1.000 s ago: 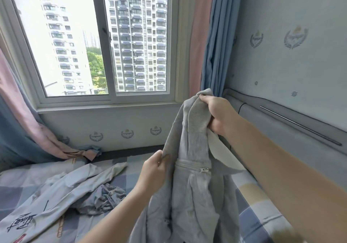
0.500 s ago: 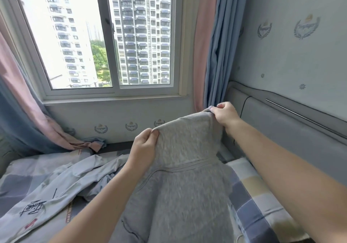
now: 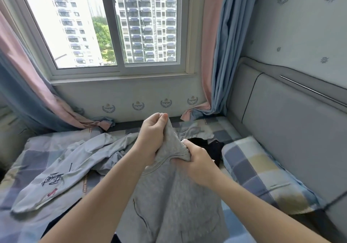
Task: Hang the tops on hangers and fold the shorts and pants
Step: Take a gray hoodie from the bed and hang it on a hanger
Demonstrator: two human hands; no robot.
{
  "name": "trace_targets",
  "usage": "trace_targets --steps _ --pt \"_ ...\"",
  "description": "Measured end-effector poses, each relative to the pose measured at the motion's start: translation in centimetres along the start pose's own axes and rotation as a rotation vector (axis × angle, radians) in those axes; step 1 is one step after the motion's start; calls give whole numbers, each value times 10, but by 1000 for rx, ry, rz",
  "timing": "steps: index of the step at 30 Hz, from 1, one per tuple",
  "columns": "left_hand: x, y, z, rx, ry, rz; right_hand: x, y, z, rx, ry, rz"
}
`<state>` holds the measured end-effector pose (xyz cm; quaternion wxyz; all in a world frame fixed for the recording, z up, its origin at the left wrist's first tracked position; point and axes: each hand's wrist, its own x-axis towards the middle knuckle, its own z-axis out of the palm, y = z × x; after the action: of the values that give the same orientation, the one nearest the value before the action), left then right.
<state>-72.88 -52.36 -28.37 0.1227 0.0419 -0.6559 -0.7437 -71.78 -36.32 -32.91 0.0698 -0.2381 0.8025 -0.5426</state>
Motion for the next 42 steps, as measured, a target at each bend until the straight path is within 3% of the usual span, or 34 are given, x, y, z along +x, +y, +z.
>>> trace_targets --steps 5,8,12,16,20,26,32,36,42 --pt "-25 -40 -29 73 18 36 -2 7 -6 197 30 4" --pt "-51 -81 -48 345 -145 11 0 4 -19 270 58 -22" --pt "-68 -116 -58 488 -275 -134 7 6 -37 268 69 -24" --pt "-72 -128 -51 586 -201 -119 12 22 -41 155 158 56" --pt "-74 -141 -47 555 9 -228 6 39 -31 -138 266 104" --pt "-63 -142 -48 166 254 -667 -44 68 20 -96 -92 269" --pt "-68 -132 -59 -283 448 -767 -95 100 79 -32 -398 433" --pt "-76 -122 -57 -502 405 -749 -101 112 103 -83 -223 485" --pt "-85 -120 -68 -589 405 -768 -79 132 83 -152 -12 535"
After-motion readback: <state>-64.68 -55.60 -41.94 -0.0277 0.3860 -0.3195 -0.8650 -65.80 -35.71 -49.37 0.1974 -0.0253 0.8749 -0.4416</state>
